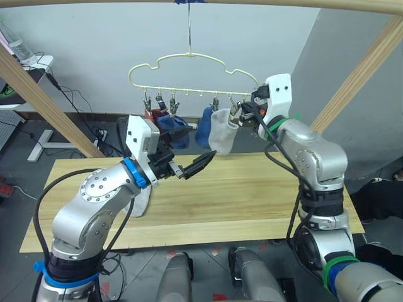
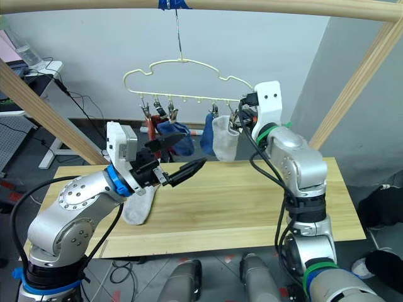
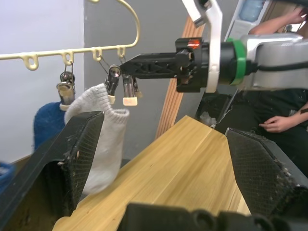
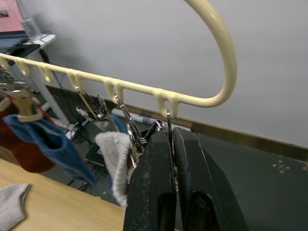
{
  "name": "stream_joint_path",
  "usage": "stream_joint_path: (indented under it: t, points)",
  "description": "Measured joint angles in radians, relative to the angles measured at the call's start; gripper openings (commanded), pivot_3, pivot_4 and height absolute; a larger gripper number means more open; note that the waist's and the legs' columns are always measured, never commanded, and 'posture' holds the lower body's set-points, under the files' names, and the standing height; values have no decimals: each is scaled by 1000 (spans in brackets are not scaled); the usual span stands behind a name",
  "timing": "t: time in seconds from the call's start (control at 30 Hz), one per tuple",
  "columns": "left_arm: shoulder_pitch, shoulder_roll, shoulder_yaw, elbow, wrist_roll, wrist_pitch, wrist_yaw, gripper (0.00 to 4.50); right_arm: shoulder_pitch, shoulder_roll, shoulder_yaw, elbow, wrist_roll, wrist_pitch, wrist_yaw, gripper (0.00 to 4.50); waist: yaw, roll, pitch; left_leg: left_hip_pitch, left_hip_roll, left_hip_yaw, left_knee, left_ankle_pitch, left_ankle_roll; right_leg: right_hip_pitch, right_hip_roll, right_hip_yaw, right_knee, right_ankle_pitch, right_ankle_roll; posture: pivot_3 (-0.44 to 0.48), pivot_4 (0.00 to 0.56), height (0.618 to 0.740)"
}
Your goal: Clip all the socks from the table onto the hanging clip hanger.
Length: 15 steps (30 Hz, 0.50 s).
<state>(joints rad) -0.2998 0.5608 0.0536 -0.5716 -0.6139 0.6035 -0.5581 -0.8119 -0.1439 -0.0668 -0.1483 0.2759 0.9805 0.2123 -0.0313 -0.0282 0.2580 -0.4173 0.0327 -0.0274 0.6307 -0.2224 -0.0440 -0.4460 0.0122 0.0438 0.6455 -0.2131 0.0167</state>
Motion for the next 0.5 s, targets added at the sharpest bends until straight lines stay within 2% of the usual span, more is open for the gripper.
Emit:
stream_joint_path:
  t: [0.1, 0.27, 0.5]
  points:
    - [0, -1, 0, 1, 4, 0, -2, 4500, -5, 12, -20, 0, 45, 49, 7, 37, 0, 0, 0, 0, 0, 0, 0, 0, 0, 0, 0, 0, 0, 0, 0, 33, 281, 740]
    - [5, 5, 0, 11, 5, 0, -23, 4500, -49, 37, -130, 4, 150, 207, 3, 37, 1, 0, 0, 0, 0, 0, 0, 0, 0, 0, 0, 0, 0, 0, 0, 29, 279, 740]
    - [104, 40, 2, 95, 36, -11, -65, 4500, -134, -47, -240, 51, 253, 383, 30, 37, -1, 1, 1, 0, 0, 0, -1, 0, 0, 0, 0, 0, -1, 0, -1, 10, 274, 740]
